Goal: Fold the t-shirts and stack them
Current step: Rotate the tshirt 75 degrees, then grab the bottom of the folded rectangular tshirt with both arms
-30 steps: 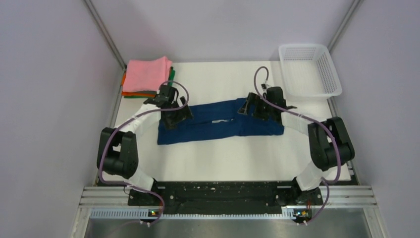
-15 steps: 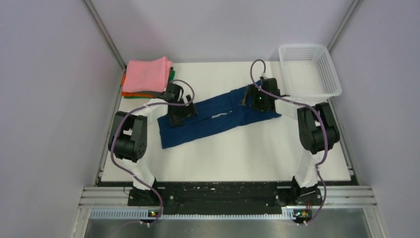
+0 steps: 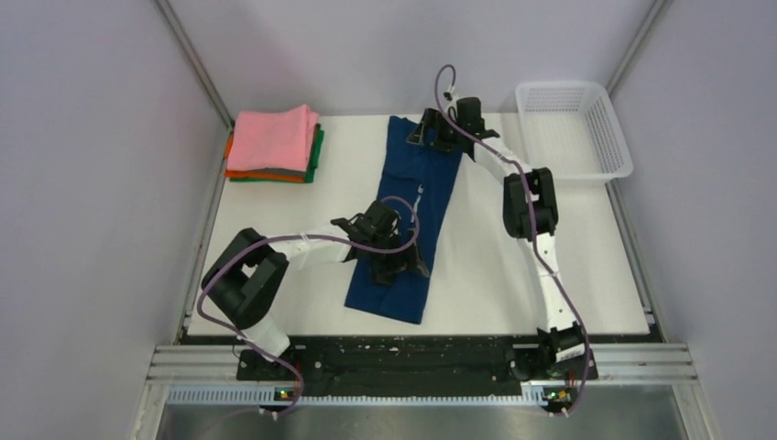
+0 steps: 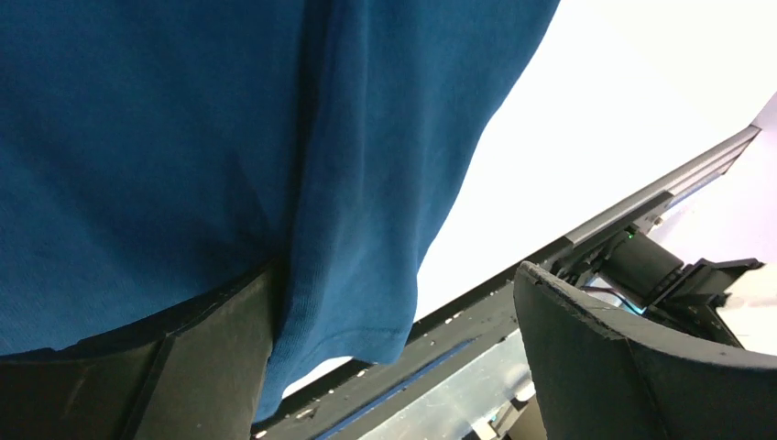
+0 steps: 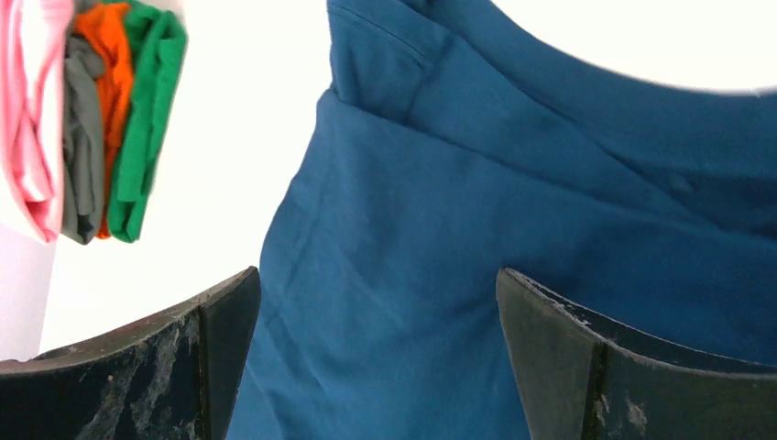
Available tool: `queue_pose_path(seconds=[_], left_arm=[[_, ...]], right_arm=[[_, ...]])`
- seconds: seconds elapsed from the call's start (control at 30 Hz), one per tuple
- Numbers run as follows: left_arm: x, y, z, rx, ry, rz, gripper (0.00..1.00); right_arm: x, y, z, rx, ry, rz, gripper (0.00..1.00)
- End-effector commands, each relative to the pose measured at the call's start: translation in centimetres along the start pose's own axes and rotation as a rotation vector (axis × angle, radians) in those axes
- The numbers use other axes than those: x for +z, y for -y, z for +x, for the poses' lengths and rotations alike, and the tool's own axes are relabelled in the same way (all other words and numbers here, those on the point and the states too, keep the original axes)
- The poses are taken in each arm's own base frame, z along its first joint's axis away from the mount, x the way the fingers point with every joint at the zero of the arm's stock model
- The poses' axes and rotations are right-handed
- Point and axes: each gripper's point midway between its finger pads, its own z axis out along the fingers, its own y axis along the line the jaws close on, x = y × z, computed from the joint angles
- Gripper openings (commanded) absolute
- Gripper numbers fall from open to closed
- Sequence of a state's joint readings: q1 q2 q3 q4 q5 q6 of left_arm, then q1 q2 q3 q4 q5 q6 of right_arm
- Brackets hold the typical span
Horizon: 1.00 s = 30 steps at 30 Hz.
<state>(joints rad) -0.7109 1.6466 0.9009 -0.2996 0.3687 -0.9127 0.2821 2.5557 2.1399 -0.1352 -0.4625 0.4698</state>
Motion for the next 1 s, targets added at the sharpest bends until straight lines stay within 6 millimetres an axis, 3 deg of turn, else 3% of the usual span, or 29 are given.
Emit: queue_pose_path(seconds=[0.0, 0.17, 0.27, 0.37, 0.43, 0.5, 0.63, 0.67, 0.83, 0.9, 0.97], left_arm=[[-0.4, 2.6, 0.5, -0.012, -0.028, 0.033, 0.99], [-2.8, 4.2, -0.4, 0.039, 0.054, 0.05, 0.99], [-4.6, 2.7, -0.9, 0.038, 0.129, -0.036, 0.99], [-7.0, -0.7, -0.9, 0.001, 0.228, -0.176, 0.99], [-8.9, -3.6, -1.1, -0.031, 0.329, -0.27, 0.99], [-10.5, -6.3, -0.7, -0.072, 0.407, -0.321, 0.99], [-11.2, -10.5, 0.4, -0.143, 0.472, -0.345, 0.99], [-11.1, -11.0, 0.6, -0.15, 0.469, -0.333, 0.99], [-8.9, -11.2, 1.1, -0.148, 0.426, -0.235, 0.93], [-8.0, -11.7, 1.1, -0.156, 0.402, -0.244, 0.88], [-7.1, -12.2, 1.2, -0.162, 0.369, -0.26, 0.8]], right_arm=[[2.6, -3.7, -0.5, -0.1, 0.004, -0.161, 0.99], [-1.2, -9.5, -5.7, -0.24, 0.113, -0.206, 0.99], [-5.1, -12.8, -7.4, -0.321, 0.134, -0.166, 0.99], [-9.3, -14.0, -6.1, -0.4, 0.121, -0.04, 0.99], [-12.6, -13.4, -3.9, -0.407, 0.117, 0.057, 0.99], [-15.4, -12.9, 0.3, -0.404, 0.079, 0.079, 0.99], [-20.9, -13.6, 10.4, -0.456, -0.013, 0.058, 0.99], [-22.1, -13.7, 12.9, -0.479, -0.032, 0.069, 0.99], [-26.3, -17.9, 23.7, -0.512, -0.133, -0.096, 0.95], [-27.1, -18.9, 26.9, -0.539, -0.181, -0.146, 0.93], [-27.6, -19.7, 29.0, -0.6, -0.215, -0.146, 0.89]])
